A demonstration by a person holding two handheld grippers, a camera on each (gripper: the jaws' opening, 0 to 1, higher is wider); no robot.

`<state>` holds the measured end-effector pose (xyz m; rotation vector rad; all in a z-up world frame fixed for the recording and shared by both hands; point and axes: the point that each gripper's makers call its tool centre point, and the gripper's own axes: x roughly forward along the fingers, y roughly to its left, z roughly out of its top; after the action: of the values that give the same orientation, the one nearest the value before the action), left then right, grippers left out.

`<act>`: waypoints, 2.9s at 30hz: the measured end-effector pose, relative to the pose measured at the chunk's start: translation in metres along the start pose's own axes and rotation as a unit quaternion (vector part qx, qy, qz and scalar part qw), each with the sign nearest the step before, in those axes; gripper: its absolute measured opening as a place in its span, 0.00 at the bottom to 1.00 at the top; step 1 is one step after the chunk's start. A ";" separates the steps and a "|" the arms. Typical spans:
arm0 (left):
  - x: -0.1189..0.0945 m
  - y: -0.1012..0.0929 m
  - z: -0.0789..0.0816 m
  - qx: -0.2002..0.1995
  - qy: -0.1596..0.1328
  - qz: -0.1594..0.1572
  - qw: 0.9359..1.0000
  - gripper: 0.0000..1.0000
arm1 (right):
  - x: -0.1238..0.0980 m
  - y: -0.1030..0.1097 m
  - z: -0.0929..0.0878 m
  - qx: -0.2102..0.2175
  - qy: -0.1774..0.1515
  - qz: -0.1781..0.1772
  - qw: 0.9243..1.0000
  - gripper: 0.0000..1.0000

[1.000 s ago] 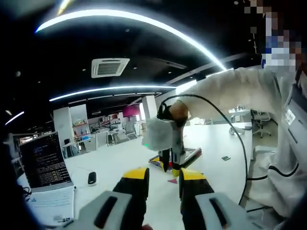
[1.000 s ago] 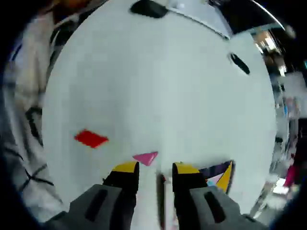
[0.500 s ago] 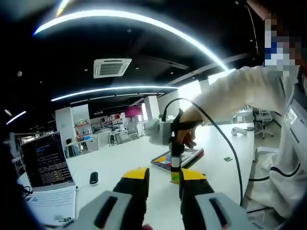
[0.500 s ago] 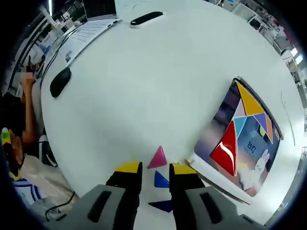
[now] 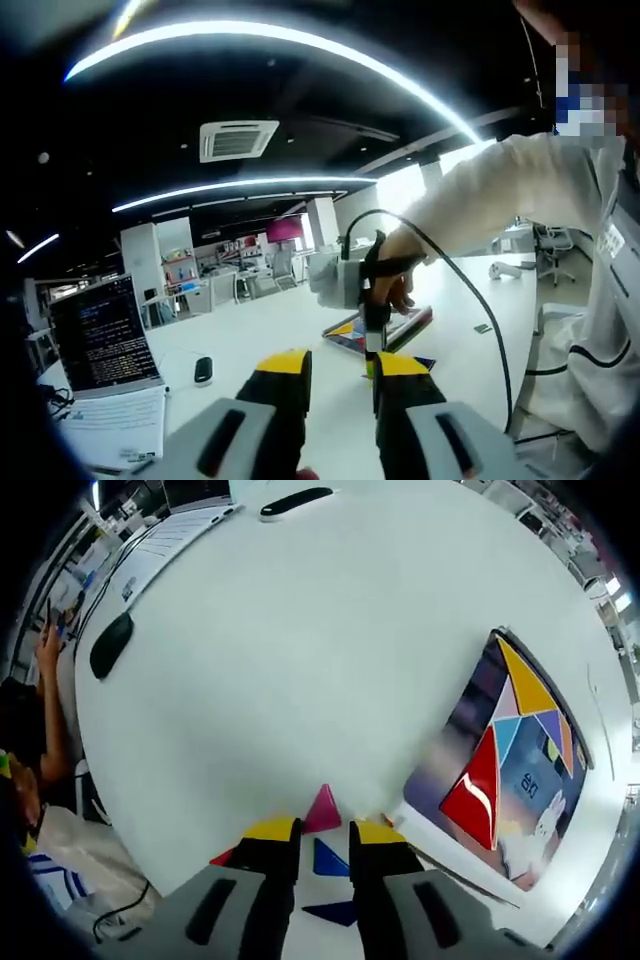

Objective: Pick up the tangram pieces one by one and place each piece onto its matching region on the pattern sheet, fitting the shapes together until the outline on the sheet is completely filled by the tangram pieces

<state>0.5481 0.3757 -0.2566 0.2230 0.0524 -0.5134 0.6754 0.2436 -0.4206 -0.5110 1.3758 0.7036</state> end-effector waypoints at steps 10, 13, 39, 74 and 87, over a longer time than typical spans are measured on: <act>0.001 -0.002 -0.001 0.005 0.004 0.008 1.000 0.26 | 0.004 0.005 -0.004 -0.056 0.008 -0.047 0.997 0.13; -0.001 -0.005 -0.002 0.007 0.005 0.006 1.000 0.26 | 0.004 0.007 -0.004 -0.073 0.005 -0.049 0.996 0.13; 0.005 0.000 -0.003 0.004 0.006 0.006 1.000 0.26 | -0.014 0.007 0.018 -0.041 0.030 -0.012 0.999 0.15; 0.004 0.003 -0.003 0.003 0.008 0.007 1.000 0.26 | -0.043 -0.106 0.058 0.199 -0.013 -0.038 0.979 0.14; 0.008 -0.005 -0.001 0.003 0.006 -0.002 1.000 0.26 | -0.067 -0.071 0.060 0.281 -0.052 -0.040 0.958 0.14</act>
<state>0.5527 0.3679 -0.2599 0.2316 0.0639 -0.5168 0.7646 0.2261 -0.3508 -0.0736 1.3734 0.2456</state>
